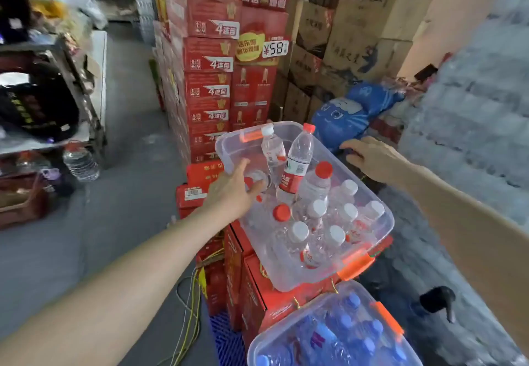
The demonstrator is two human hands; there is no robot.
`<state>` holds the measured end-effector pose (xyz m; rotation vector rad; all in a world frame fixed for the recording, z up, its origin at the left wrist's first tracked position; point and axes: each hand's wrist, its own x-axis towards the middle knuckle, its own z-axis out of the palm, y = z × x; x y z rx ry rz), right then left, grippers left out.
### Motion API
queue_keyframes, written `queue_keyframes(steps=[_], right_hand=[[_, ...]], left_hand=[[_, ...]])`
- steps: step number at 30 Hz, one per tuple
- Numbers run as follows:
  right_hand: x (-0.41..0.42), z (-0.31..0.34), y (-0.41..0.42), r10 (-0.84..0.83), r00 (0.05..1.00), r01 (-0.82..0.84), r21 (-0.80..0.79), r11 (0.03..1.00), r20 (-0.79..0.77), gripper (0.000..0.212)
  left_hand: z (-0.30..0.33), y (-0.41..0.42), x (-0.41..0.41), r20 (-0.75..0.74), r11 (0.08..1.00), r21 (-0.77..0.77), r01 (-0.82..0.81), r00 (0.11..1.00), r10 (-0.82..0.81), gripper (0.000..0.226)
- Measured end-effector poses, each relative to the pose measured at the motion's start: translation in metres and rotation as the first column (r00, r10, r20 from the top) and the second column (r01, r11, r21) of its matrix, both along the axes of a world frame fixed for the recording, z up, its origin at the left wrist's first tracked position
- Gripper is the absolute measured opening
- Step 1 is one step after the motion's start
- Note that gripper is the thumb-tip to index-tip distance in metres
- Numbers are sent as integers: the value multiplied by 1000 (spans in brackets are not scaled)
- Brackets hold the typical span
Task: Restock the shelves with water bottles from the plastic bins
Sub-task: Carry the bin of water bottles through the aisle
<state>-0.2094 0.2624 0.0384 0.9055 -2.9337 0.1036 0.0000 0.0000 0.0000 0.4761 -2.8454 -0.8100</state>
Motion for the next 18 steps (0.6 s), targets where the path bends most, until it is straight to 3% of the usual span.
queue_keyframes(steps=[5,9,12,18], right_hand=[[-19,-17,-7,35,974,-61,108,992,222,38],[-27,-27,-9,6,957,-1,-17,1000,292,33],[-30,-30,-12,-4,919,52,-111,992,395,33],[-8,-25,-19,4,933,79,-217,973,361,37]], left_hand=[[-23,-7,-26,81,990,51,-130,989,126,67],[-31,-10,-33,122,980,162,-116,988,96,58],[-30,-5,-32,54,957,274,-91,995,79,48],[-32,-7,-13,-27,850,509,-136,984,173,59]])
